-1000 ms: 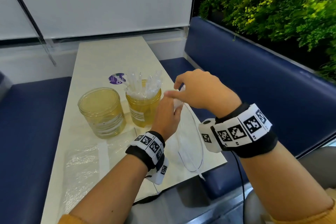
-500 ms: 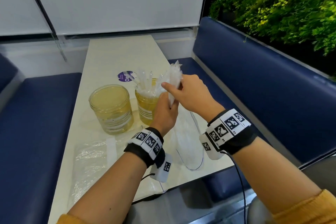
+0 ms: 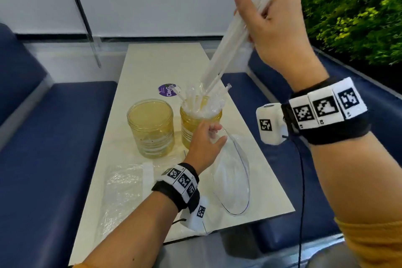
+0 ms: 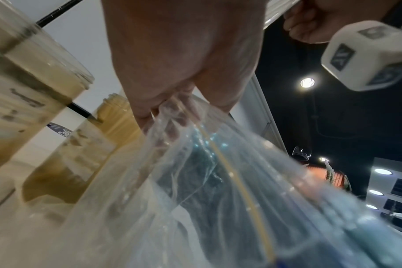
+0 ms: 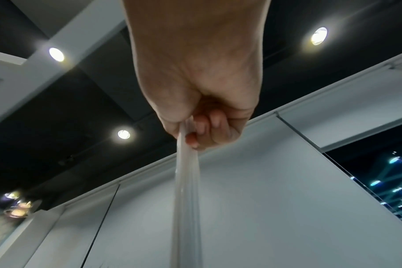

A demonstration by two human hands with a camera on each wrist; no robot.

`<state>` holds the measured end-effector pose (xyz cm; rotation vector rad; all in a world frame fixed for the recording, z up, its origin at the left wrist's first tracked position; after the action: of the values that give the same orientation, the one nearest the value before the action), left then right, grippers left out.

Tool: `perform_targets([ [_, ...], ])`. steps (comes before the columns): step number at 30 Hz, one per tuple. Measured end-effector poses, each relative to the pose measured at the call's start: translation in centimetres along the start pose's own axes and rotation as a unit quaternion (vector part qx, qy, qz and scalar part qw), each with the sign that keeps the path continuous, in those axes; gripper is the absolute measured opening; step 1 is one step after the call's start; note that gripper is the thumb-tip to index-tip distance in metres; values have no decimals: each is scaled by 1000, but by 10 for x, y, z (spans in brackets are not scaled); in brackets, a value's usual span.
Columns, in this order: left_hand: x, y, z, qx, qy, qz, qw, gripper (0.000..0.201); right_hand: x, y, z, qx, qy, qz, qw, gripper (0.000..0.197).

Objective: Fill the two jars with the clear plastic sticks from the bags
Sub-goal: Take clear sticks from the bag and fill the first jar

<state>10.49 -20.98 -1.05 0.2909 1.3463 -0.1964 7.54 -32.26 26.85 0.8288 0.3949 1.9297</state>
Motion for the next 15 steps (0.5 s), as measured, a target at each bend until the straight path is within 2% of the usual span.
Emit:
perform_targets([
  [2, 1, 0, -3, 8, -3, 8, 1000, 27, -5, -7, 17, -39, 10, -1, 999, 46],
  [4, 2, 4, -8, 15, -6, 8, 1000, 28, -22, -39, 30, -29, -12, -38, 999, 48],
  [8, 4, 12, -14, 29, -3, 3, 1000, 32, -60, -120, 27, 101, -60, -142, 983, 52],
  [13, -1, 22, -10, 30, -14, 30, 999, 31, -101, -189, -16, 257, -133, -203, 935, 48],
  [15, -4, 25, -9, 34, -17, 31, 999, 29, -112, -202, -29, 297, -167, -231, 911, 61],
])
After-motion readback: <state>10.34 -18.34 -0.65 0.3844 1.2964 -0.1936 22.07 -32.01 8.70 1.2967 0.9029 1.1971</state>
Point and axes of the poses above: each hand's wrist, its own z-axis towards the middle knuckle, its own y-axis out of the back of the hand, x = y × z, the point moved 6 cm from there along z, towards the middle knuckle, and after that the axes turned 13 degrees about -z, right-handed, at the moved point
